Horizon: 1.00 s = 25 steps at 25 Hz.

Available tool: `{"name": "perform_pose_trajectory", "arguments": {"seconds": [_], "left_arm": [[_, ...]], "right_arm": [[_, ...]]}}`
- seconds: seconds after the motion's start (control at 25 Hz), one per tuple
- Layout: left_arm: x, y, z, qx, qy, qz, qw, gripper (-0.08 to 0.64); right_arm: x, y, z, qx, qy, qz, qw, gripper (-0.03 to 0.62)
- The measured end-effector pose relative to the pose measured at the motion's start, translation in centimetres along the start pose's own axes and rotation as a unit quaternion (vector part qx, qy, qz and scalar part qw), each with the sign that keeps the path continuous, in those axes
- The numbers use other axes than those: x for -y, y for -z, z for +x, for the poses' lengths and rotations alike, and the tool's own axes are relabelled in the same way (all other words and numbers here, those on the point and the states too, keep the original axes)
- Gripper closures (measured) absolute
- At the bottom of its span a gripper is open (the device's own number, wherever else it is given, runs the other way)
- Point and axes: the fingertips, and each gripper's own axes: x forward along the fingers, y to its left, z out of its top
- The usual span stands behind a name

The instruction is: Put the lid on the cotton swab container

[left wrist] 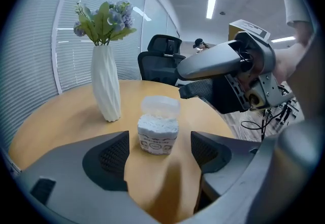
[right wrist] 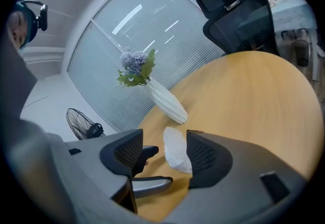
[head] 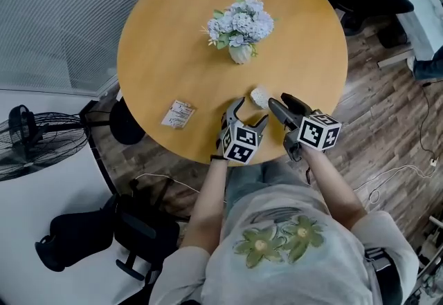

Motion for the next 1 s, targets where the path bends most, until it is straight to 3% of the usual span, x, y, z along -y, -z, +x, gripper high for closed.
{"name": "perform_pose_trajectory", "arguments": {"seconds": [0.36,0.64,1.0], "left_arm": [[-0.8,0.5,2.1,-0.008,0.020,0.009,0.9997,0.179],[-0.7,1.0,3.7,-0.019,0.030,0.016,0.9993,0.179],[-0.6,1.6,4.7,-0.031,0.038,0.029,0.9984,0.194]], "right_arm": [[2.1,1.2,1.8,-0.016,0.010,0.024,1.000,0.328],[2.8,2.1,2.9,-0.027,-0.005,0.052,0.998,0.330],[3.0,2.4,3.7,-0.032,-0.020,0.055,0.998,0.364]]}}
